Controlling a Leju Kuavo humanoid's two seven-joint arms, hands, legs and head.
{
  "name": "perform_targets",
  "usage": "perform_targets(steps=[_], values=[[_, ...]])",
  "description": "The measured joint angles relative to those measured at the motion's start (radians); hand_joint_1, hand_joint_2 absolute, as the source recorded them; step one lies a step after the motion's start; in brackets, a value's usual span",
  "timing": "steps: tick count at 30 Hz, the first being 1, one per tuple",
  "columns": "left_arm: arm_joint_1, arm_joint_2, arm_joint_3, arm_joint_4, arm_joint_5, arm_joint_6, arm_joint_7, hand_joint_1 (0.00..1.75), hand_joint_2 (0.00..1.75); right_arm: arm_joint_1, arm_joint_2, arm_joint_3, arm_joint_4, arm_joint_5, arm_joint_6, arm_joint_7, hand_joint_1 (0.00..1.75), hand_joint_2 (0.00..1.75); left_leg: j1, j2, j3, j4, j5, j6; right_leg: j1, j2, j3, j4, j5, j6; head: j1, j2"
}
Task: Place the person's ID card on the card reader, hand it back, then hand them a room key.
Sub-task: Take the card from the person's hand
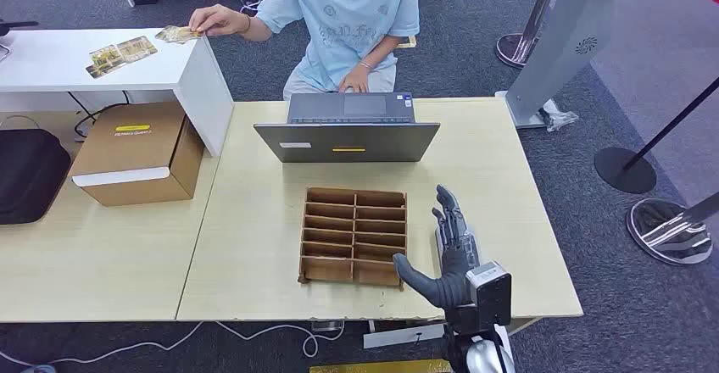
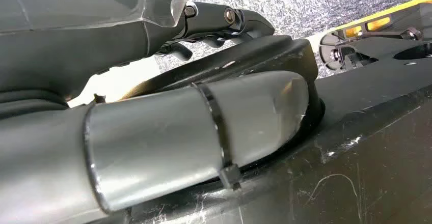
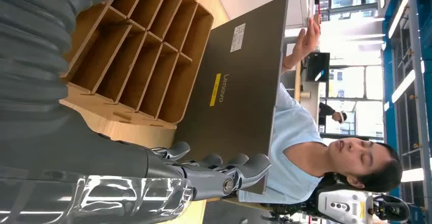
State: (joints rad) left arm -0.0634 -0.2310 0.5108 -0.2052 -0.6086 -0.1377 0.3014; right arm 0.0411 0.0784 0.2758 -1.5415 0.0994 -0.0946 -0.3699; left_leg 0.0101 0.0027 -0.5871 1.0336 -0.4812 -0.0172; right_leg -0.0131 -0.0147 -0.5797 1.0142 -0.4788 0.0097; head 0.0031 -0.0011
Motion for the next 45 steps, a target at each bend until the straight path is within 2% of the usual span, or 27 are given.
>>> perform_targets(steps=[8, 11, 14, 18, 21, 24, 28, 31, 36, 39, 42, 45], values=[[0.003, 0.003, 0.000, 0.000, -0.008, -0.010, -0.005, 0.00, 0.00, -0.005, -0.015, -0.001, -0.044, -0.002, -0.039, -0.060, 0.00, 1.75, 0.000, 0.000, 0.000, 0.000, 0.000, 0.000, 0.000, 0.000, 0.000, 0.000, 0.000, 0.000, 0.000, 0.000], [0.003, 0.005, 0.000, 0.000, -0.015, -0.018, -0.010, 0.00, 0.00, -0.032, -0.020, 0.000, -0.075, 0.044, -0.085, -0.080, 0.00, 1.75, 0.000, 0.000, 0.000, 0.000, 0.000, 0.000, 0.000, 0.000, 0.000, 0.000, 0.000, 0.000, 0.000, 0.000], [0.003, 0.006, 0.000, 0.000, -0.023, -0.023, -0.017, 0.00, 0.00, -0.092, -0.025, 0.014, -0.093, 0.214, -0.201, -0.068, 0.00, 1.75, 0.000, 0.001, 0.000, 0.000, 0.000, 0.000, 0.000, 0.001, 0.000, 0.000, 0.000, 0.000, 0.000, 0.000], [0.001, 0.006, 0.000, 0.000, -0.041, -0.030, -0.018, 0.00, 0.00, -0.216, -0.034, 0.058, -0.089, 0.468, -0.352, 0.006, 0.00, 1.75, 0.000, 0.001, 0.001, 0.000, 0.001, 0.000, 0.000, 0.001, 0.000, 0.000, 0.001, 0.000, 0.000, 0.000], [0.001, 0.007, -0.001, 0.000, -0.054, -0.034, -0.018, 0.00, 0.00, -0.305, -0.041, 0.086, -0.071, 0.572, -0.407, 0.052, 0.00, 1.75, 0.000, 0.001, 0.000, 0.000, 0.002, 0.000, 0.000, 0.001, 0.000, 0.001, 0.001, 0.000, 0.000, 0.000], [-0.002, 0.007, -0.005, 0.000, -0.072, -0.042, -0.017, 0.00, 0.00, -0.410, -0.046, 0.120, -0.030, 0.757, -0.451, 0.139, 0.00, 1.75, 0.000, 0.001, 0.000, 0.000, 0.002, 0.000, 0.000, 0.001, 0.000, 0.001, 0.001, 0.000, 0.000, 0.000], [-0.008, 0.009, -0.015, 0.000, -0.097, -0.053, -0.013, 0.00, 0.00, -0.616, -0.038, 0.174, 0.086, 1.028, -0.416, 0.313, 0.00, 1.75, 0.000, 0.000, 0.000, 0.000, 0.003, 0.000, 0.000, 0.001, 0.000, 0.002, 0.002, -0.001, 0.000, 0.000], [-0.010, 0.010, -0.026, 0.000, -0.111, -0.055, -0.008, 0.00, 0.00, -0.776, -0.014, 0.203, 0.211, 1.134, -0.379, 0.403, 0.00, 1.75, 0.000, -0.002, 0.000, 0.000, 0.004, 0.000, 0.000, 0.000, 0.000, 0.002, 0.002, -0.001, 0.000, 0.000], [-0.015, 0.010, -0.041, 0.000, -0.127, -0.058, 0.002, 0.00, 0.00, -1.010, 0.044, 0.227, 0.486, 1.222, -0.328, 0.487, 0.00, 1.75, 0.000, -0.002, -0.001, 0.000, 0.005, -0.001, 0.000, -0.001, -0.001, 0.003, 0.003, -0.002, 0.000, 0.000], [-0.015, 0.011, -0.043, 0.000, -0.127, -0.056, 0.002, 0.00, 0.00, -1.118, 0.084, 0.239, 0.641, 1.265, -0.257, 0.533, 0.00, 1.75, 0.000, -0.002, -0.001, 0.000, 0.005, -0.001, 0.000, -0.001, -0.001, 0.003, 0.003, -0.002, 0.000, 0.000], [-0.015, 0.010, -0.044, 0.000, -0.127, -0.053, 0.002, 0.00, 0.00, -1.210, 0.122, 0.252, 0.798, 1.297, -0.185, 0.581, 0.00, 1.75, 0.000, -0.003, -0.001, 0.000, 0.005, -0.001, 0.000, -0.002, -0.001, 0.003, 0.003, -0.002, 0.000, 0.000], [-0.015, 0.009, -0.044, 0.000, -0.127, -0.052, 0.003, 0.00, 0.00, -1.270, 0.144, 0.257, 0.915, 1.299, -0.170, 0.591, 0.00, 1.75, 0.000, -0.003, -0.001, 0.000, 0.005, -0.001, 0.000, -0.002, -0.001, 0.003, 0.003, -0.002, 0.000, 0.000]])
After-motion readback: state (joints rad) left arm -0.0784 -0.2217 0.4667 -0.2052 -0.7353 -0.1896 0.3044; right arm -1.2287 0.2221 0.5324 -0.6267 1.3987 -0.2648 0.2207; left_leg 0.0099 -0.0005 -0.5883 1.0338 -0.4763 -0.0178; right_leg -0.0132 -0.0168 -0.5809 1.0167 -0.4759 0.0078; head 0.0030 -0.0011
